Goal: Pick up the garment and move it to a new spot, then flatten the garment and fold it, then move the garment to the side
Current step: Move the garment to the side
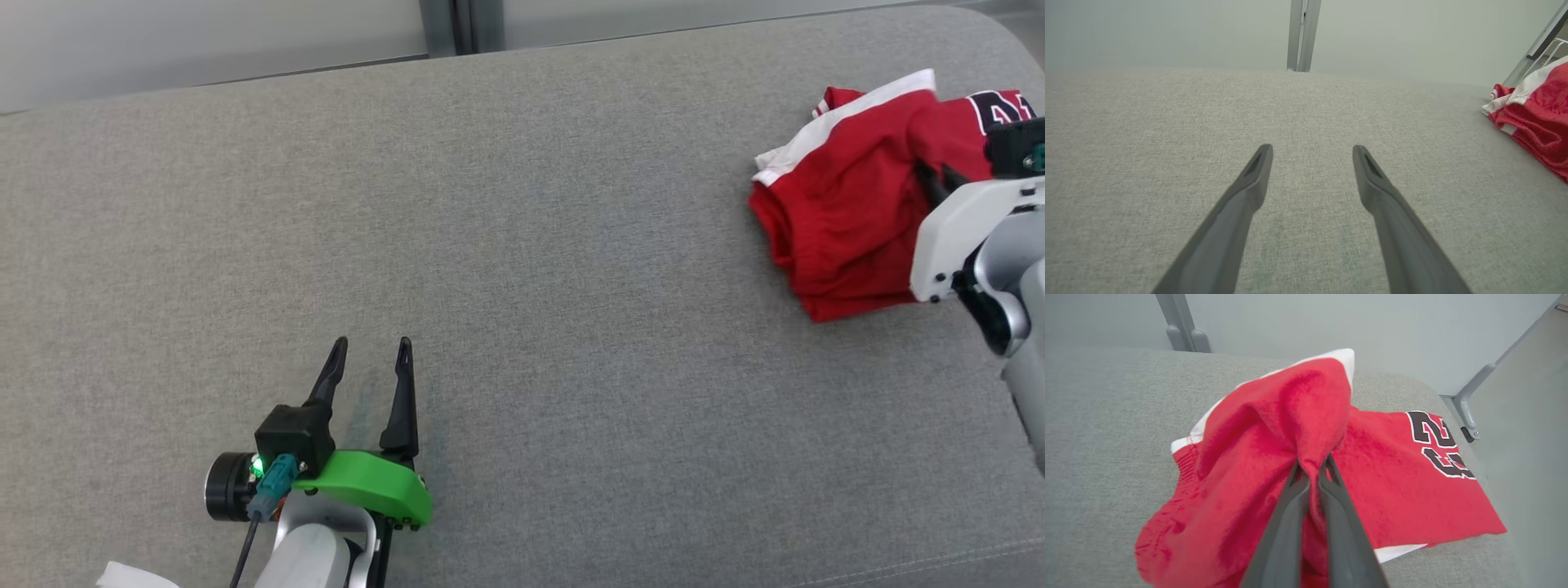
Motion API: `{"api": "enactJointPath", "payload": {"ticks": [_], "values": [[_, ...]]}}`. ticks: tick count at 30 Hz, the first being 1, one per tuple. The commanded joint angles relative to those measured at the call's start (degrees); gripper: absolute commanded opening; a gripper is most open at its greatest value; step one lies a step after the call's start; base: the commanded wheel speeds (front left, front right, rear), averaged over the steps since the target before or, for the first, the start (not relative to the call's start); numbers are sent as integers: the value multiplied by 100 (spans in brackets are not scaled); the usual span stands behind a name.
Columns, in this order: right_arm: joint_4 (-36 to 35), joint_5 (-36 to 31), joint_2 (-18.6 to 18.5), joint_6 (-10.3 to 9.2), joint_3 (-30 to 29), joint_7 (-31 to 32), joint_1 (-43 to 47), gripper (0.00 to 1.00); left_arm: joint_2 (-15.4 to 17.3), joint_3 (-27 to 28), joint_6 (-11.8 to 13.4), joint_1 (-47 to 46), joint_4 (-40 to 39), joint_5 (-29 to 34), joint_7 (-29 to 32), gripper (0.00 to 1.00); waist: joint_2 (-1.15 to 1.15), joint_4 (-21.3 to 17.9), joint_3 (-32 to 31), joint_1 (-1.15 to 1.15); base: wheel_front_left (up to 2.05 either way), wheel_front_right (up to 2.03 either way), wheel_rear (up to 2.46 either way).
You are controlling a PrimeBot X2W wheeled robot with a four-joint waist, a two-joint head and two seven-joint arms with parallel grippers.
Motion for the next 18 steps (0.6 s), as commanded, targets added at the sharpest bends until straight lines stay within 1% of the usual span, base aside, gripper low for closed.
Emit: {"api": "enactJointPath", "payload": {"ticks": [1, 6, 12, 18], "values": [[72, -55, -104, -10, 68, 0, -145, 0, 59, 3, 22, 13, -19, 58, -3, 100, 0, 77, 42, 0, 0, 0, 0], [455, -226, -551, -10, 209, 45, -507, 0, 157, -17, 46, 31, -101, 79, 59, 100, 0, 205, 158, 0, 0, 0, 0], [952, -346, -929, -10, 136, -37, -842, 0, 252, -55, 81, 45, -247, 123, 144, 100, 0, 322, 315, 0, 0, 0, 0], [1406, -531, -1048, -10, -113, -196, -1087, 0, 310, -106, 121, 58, -375, 138, 218, 100, 0, 410, 485, 0, 0, 0, 0]]}}
